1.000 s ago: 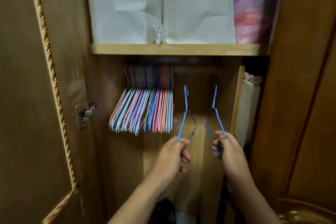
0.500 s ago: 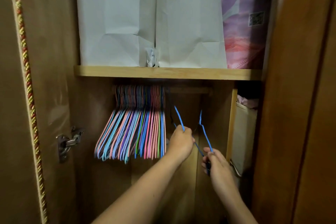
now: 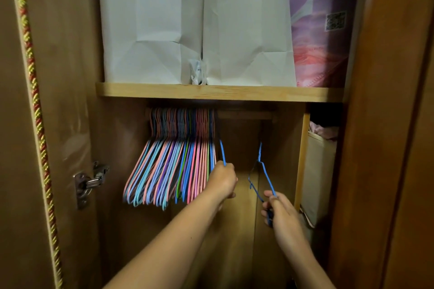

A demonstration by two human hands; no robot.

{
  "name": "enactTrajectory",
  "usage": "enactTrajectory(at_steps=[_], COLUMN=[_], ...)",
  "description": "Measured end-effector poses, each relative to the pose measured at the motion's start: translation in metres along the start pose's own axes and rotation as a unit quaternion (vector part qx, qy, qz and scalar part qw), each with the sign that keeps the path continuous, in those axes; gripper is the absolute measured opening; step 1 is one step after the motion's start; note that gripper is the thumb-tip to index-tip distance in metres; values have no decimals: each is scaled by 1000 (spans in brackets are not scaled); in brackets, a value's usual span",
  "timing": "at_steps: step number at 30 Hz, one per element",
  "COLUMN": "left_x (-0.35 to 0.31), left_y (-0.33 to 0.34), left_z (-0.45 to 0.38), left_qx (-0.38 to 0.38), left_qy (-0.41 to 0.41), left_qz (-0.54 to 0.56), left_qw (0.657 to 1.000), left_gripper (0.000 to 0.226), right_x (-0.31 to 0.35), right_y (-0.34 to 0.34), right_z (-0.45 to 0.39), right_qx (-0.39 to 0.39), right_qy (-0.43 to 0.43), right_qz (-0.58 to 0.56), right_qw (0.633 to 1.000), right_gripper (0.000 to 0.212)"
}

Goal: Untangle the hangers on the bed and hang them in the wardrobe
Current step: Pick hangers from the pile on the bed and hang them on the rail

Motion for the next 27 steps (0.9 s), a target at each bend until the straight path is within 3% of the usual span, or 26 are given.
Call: enactTrajectory(at_steps=[4,10,16,20,27], left_x=[1,2,-4,-9,-3], left_y=[-4,-14,-47,-68,-105], left_z=[17,54,62,57,55], left_qx=[-7,65,31,1,-18], left_qy=[26,35,71,74,54], left_qz=[-21,-42,-102,-113,-126], left_qw=[999,996,992,991,990], left_gripper=[51,73,60,47,33], right_x=[-1,12,48,81,53], right_y=[7,13,31,57,99], right_z=[-8,-14,-28,-38,-42], right_qx=[3,17,3,-23,24], right_qy=[-2,-40,-91,-146,-169], right_qz=[3,15,77,199,314], right_qw=[1000,999,993,969,934], right_gripper=[24,24,25,25,31])
Point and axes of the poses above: each hand's wrist, its own z-axis away from the middle knuckle, its own y-axis out of the palm, x = y × z, the point moved 9 cm from there along -z, towards the middle knuckle, and after that the axes turned 14 degrees about z, right-handed, at the moved point
